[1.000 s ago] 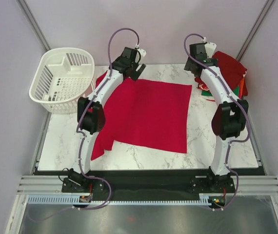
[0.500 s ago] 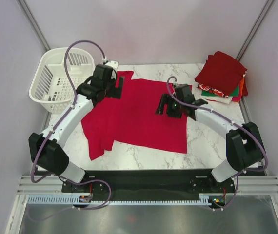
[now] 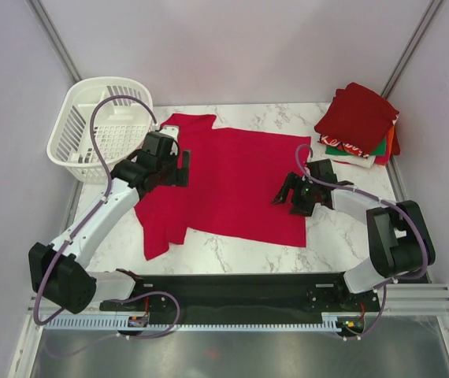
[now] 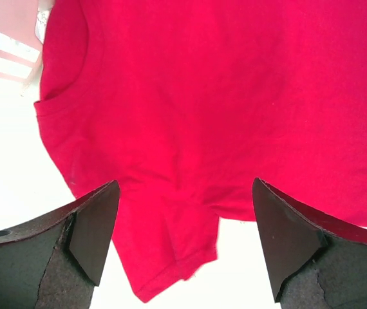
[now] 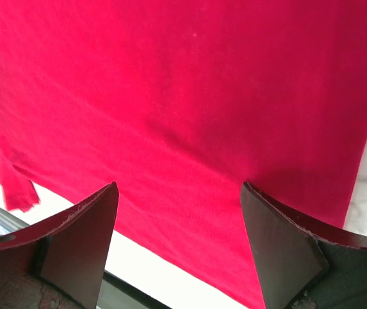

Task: Fold and stack the t-shirts
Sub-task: Flatten the tshirt out

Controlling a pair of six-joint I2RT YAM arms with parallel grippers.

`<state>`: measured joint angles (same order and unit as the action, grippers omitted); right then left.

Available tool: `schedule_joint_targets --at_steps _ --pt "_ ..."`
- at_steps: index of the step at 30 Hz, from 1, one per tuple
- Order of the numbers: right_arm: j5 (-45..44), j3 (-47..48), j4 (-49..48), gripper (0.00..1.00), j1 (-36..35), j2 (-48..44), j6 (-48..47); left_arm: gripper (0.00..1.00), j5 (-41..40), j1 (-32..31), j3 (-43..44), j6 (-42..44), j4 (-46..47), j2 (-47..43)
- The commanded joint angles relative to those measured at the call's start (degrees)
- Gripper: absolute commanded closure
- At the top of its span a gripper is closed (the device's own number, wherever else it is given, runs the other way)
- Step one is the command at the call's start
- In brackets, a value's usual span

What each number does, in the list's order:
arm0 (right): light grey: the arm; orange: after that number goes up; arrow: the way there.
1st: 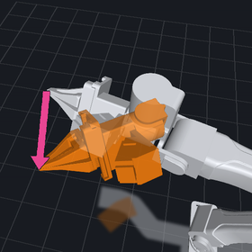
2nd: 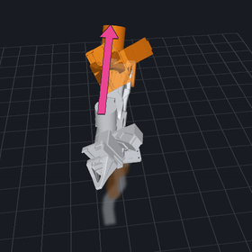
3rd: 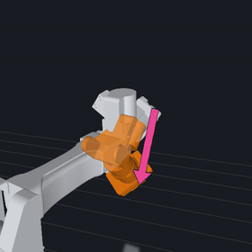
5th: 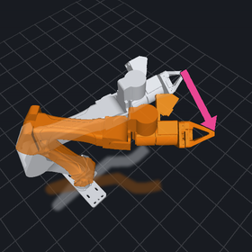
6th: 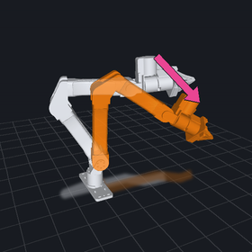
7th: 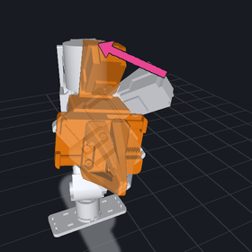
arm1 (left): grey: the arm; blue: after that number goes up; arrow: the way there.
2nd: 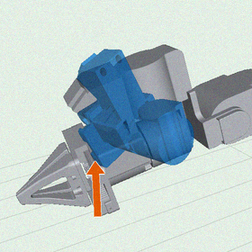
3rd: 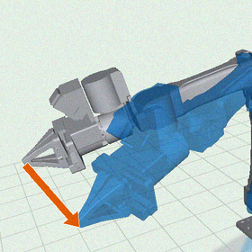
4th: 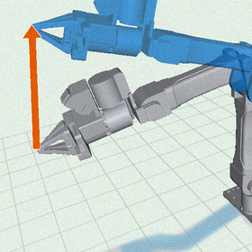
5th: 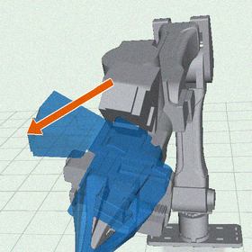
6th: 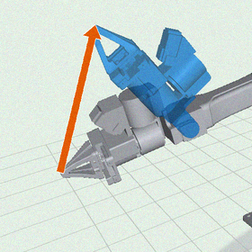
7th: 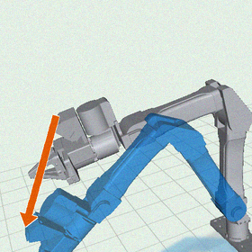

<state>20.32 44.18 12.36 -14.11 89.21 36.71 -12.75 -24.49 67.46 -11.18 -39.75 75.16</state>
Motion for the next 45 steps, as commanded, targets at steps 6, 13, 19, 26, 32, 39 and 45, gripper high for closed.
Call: schedule_joint_targets --at_steps 6,13,19,26,32,39,45 --pt "1.0 -7.9 6.1 0.14 13.6 -4.4 -5.8 0.11 0.8 0.1 -2.3 -4.3 -0.6 -3.9" --pt "-8.0 -4.9 11.1 0.12 21.0 -12.9 -5.9 0.12 1.7 0.1 -1.5 -5.3 -1.0 -2.1" --pt "-14.6 4.7 16.6 0.11 10.7 -17.2 -7.4 0.19 7.0 -0.4 -5.0 -13.7 -0.4 -0.3" --pt "-10.4 8.5 5.7 0.08 -6.0 -13.8 -2.8 0.21 8.2 -3.6 -12.8 -19.6 9.0 2.6" --pt "7.0 14.4 -8.3 0.15 -7.1 5.9 1.7 0.22 9.1 -3.4 -10.0 -20.4 14.8 10.8" --pt "4.2 15.3 -5.8 0.16 -6.6 14.2 -0.4 0.24 10.6 -3.9 -13.6 -25.3 16.3 19.5" --pt "2.0 5.1 -5.9 0.13 -5.3 10.1 0.9 0.26 10.9 -9.6 -19.1 -29.4 16.6 16.3"
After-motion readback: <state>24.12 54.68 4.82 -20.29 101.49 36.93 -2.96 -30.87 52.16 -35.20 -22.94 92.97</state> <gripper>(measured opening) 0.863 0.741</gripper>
